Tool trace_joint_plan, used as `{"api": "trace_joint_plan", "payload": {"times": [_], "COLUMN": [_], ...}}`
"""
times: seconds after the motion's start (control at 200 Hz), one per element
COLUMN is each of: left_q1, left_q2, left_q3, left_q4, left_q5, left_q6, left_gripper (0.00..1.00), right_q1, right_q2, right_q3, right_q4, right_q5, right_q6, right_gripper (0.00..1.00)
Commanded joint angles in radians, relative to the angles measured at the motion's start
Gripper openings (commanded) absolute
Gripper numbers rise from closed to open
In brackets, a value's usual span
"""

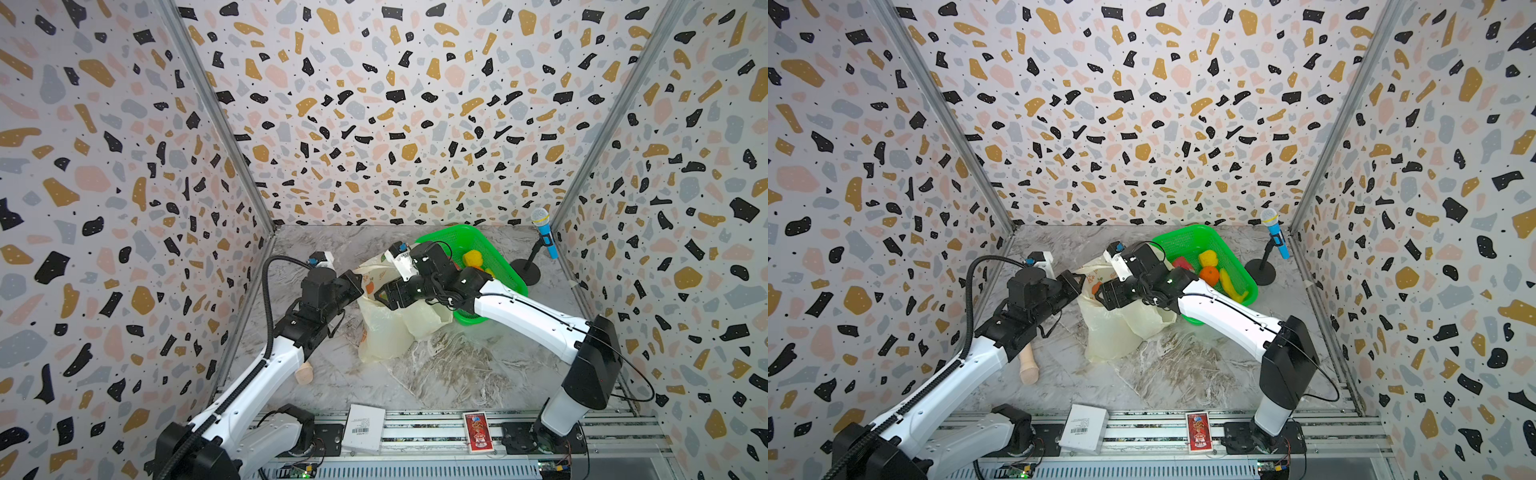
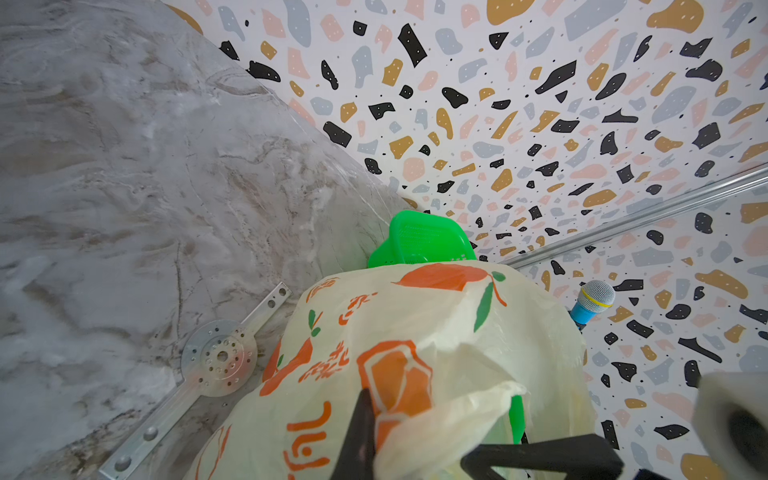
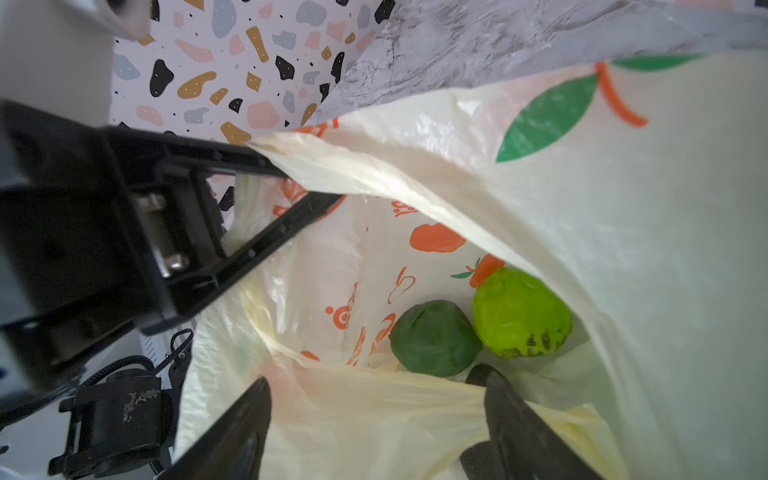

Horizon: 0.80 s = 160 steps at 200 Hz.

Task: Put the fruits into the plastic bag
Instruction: 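Release the fruit in the bag and move the right gripper over the basket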

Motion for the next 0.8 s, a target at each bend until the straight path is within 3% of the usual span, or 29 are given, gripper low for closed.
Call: {"api": "trace_joint_plan", "payload": {"times": [0.0, 0.105, 0.225, 0.38, 0.481, 0.591, 0.796], "left_q1": [0.007, 0.006, 0.006, 0.007, 0.007, 0.008, 0.007], "left_q2": [0.004, 0.007, 0.01, 0.021, 0.024, 0.029, 0.027], "left_q3": [-0.005, -0.009, -0.013, -0.014, -0.013, -0.013, -0.023], "left_q4": [0.011, 0.012, 0.02, 0.033, 0.04, 0.043, 0.051], "left_q5": [-0.012, -0.011, -0.011, -0.003, 0.0, 0.003, 0.012], "left_q6": [0.022, 0.022, 0.021, -0.007, -0.009, -0.005, -0.007], "left_gripper": [0.0, 0.0, 0.0, 0.0, 0.0, 0.0, 0.0], "right_q1": [-0.02, -0.097, -0.288, -0.521, -0.561, -0.574, -0.592], "right_q2": [-0.149, -0.278, -0.372, -0.369, -0.258, -0.13, -0.007], "right_q3": [-0.022, -0.087, -0.13, -0.176, -0.149, -0.147, -0.258], "right_q4": [0.046, 0.133, 0.134, 0.013, -0.132, -0.228, -0.17], "right_q5": [0.056, 0.051, 0.081, 0.194, 0.276, 0.281, 0.245], "right_q6": [-0.054, -0.054, 0.031, 0.117, 0.062, 0.036, 0.085], "right_gripper": [0.81, 0.81, 0.81, 0.81, 0.81, 0.83, 0.87]}}
